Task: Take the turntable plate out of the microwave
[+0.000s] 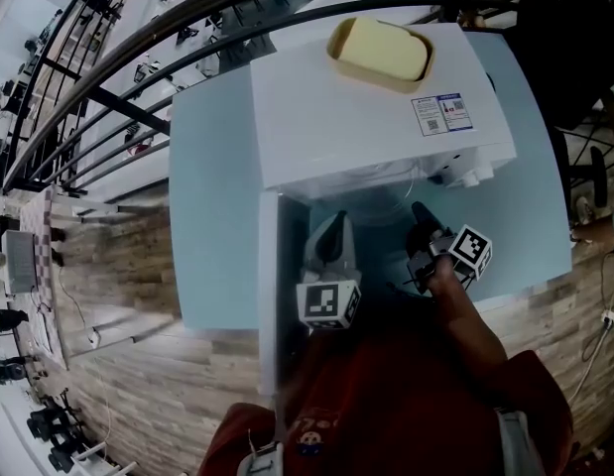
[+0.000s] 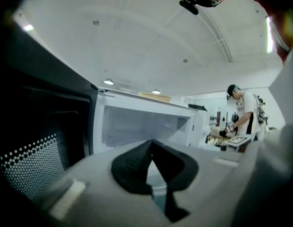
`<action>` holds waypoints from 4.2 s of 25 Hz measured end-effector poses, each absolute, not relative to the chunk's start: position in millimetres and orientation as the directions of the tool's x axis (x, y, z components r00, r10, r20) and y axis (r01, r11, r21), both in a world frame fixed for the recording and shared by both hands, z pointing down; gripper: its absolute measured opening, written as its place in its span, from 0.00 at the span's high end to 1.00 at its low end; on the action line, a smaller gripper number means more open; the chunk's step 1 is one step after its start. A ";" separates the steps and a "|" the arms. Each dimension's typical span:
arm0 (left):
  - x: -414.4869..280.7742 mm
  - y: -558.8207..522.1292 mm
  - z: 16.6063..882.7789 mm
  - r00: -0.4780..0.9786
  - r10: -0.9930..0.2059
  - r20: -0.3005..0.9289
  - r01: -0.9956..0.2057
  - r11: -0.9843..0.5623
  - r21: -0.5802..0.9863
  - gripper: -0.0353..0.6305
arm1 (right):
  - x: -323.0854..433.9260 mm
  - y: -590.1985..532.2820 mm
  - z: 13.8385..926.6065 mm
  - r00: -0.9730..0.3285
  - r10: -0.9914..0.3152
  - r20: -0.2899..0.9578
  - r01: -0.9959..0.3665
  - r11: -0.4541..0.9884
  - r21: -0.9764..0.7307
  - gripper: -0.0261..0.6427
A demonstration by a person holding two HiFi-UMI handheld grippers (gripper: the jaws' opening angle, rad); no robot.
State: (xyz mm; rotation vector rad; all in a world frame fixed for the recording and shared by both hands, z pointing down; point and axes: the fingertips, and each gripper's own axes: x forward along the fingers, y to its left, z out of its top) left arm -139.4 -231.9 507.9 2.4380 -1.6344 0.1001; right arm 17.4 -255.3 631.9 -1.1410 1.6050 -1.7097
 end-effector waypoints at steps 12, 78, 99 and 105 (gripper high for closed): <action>-137.9 -216.9 527.2 0.378 -0.898 0.226 -0.924 -0.349 0.156 0.94 | 20.7 -227.3 631.7 -0.530 -0.823 0.207 -0.132 -0.161 -0.978 0.95; -116.4 -284.9 631.4 0.356 -0.935 0.003 -0.015 -0.002 1.000 0.90 | 13.4 -207.7 628.0 -0.595 -0.764 0.250 -0.199 -0.162 -0.967 0.86; -98.6 -202.3 614.4 0.420 -0.907 0.024 -0.097 -0.018 0.995 0.90 | 69.9 -131.9 583.5 -0.460 -0.835 0.301 -0.477 -0.053 -0.877 0.86; -84.9 -170.5 598.7 0.432 -0.902 0.026 -0.120 -0.029 0.992 0.90 | 88.2 -121.4 563.7 -0.443 -0.842 0.307 -0.578 0.007 -0.816 0.86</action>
